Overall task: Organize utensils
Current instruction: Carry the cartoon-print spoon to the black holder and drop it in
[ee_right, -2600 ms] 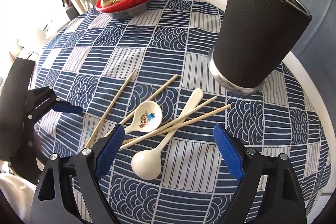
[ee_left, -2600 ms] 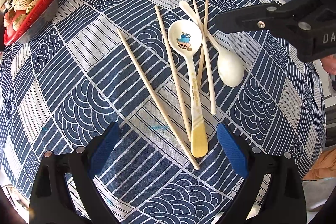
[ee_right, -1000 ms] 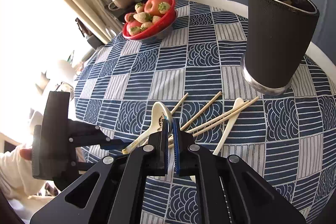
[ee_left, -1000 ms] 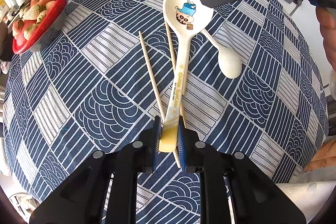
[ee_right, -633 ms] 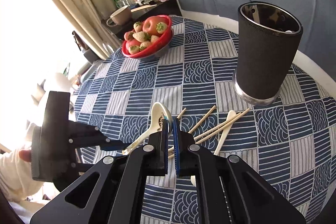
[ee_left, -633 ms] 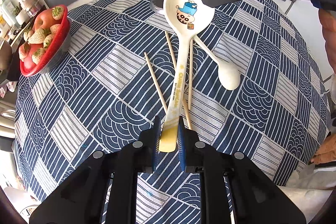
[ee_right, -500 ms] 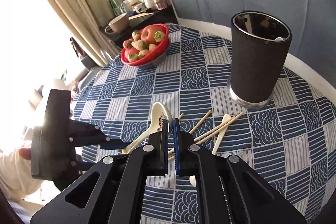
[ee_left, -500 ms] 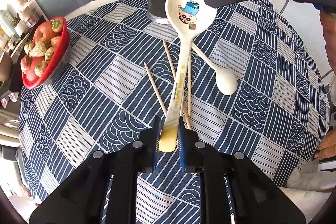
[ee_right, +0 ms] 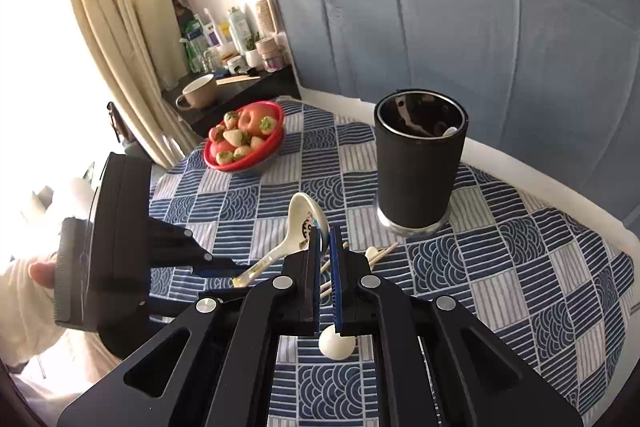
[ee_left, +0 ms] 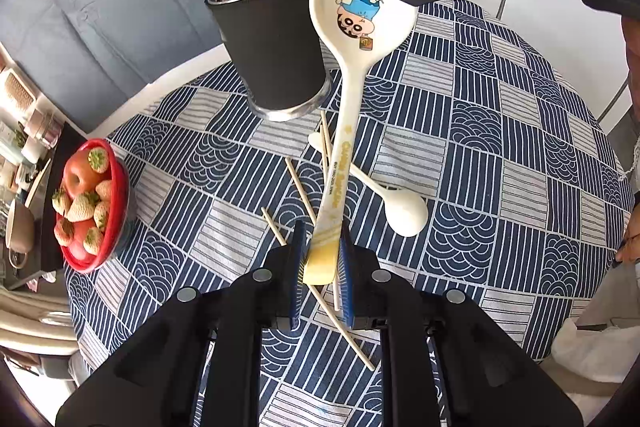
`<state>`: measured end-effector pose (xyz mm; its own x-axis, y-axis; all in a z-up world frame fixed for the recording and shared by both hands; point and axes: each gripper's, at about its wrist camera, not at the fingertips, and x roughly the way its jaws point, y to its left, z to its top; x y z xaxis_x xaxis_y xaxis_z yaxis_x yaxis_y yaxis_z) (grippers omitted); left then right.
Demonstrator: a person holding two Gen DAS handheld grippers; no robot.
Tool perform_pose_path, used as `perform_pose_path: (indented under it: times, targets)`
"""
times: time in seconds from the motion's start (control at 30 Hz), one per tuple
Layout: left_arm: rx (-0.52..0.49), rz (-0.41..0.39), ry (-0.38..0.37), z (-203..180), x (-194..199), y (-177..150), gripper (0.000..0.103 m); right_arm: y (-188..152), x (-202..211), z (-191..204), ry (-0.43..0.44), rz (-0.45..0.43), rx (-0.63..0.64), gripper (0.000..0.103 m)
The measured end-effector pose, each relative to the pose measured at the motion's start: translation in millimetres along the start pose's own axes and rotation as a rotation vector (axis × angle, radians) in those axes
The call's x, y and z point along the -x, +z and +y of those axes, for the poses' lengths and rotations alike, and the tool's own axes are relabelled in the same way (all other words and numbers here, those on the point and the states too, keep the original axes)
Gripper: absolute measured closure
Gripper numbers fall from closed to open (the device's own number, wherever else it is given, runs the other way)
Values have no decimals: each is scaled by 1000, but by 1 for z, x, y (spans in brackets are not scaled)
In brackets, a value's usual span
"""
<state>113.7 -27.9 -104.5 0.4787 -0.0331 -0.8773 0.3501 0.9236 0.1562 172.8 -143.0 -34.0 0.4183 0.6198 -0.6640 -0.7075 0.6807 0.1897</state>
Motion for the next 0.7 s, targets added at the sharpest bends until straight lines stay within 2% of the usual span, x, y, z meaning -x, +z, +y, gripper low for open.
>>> perform_pose_path:
  times: [0.2,0.53,0.7]
  targets:
    - [-32,-20,18,-4,6,28,87,10,21,-15,-23,-32,-2,99]
    - [-30,-102,-3,-5,18,75,86,40,51,-33,-90,-100,8,98]
    - [-62,-136,-27,4,22,97,87,60,56,-35,-139,-136,0,98]
